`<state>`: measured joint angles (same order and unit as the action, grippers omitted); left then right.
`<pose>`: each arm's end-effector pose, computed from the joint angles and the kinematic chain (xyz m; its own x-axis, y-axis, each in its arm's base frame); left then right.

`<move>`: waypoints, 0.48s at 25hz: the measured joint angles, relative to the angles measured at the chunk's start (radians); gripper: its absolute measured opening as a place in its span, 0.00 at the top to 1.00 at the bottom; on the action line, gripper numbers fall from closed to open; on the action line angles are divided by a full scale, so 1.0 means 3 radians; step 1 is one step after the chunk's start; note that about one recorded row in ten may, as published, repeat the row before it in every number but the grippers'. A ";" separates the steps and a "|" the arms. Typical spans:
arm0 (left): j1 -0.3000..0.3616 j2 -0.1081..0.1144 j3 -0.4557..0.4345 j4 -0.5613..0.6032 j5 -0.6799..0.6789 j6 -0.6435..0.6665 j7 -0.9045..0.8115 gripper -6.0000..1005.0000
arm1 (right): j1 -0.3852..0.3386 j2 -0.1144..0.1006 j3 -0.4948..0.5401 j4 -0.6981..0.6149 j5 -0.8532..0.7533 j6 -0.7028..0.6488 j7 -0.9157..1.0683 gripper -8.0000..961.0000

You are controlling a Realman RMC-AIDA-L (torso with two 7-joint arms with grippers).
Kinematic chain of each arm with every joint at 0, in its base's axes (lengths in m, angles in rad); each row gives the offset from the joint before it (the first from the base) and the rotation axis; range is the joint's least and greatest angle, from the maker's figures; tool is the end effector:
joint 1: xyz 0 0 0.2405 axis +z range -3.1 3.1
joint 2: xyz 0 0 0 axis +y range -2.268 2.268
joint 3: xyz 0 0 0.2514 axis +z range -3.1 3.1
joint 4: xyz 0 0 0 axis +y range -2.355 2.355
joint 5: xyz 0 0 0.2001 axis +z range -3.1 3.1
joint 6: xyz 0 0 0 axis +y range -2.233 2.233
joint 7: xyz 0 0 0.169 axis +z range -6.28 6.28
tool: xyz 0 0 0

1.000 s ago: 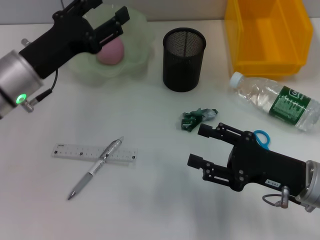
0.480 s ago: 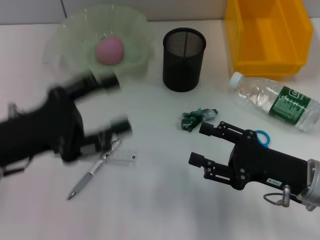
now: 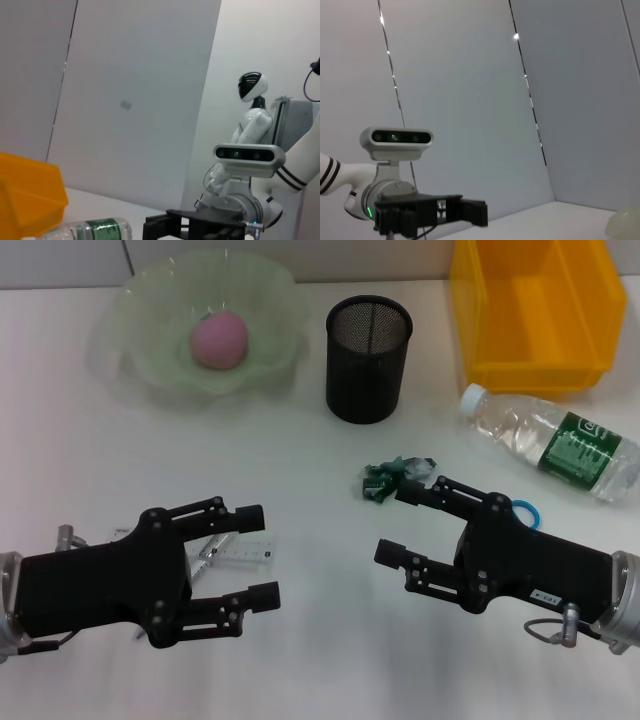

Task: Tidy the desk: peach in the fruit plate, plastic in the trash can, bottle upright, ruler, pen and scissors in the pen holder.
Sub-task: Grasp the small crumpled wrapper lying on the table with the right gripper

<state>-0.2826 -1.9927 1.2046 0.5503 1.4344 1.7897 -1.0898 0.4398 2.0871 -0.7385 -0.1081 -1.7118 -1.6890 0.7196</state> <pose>-0.2432 0.2332 -0.0197 0.6905 0.2044 0.6939 0.2611 -0.9650 0.0244 0.2383 0.2449 -0.0731 0.6183 -0.1449 -0.7725 -0.3723 -0.9196 -0.1254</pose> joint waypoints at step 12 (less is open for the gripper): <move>-0.0014 -0.0041 -0.0121 -0.0009 0.0042 -0.0074 0.0007 0.22 | -0.0021 -0.0009 0.0160 -0.0023 0.0000 -0.0127 0.0076 0.23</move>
<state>-0.2868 -2.0049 1.1683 0.5475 1.4470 1.7675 -1.0877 0.4334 2.0844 -0.6906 -0.1150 -1.7118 -1.7270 0.7424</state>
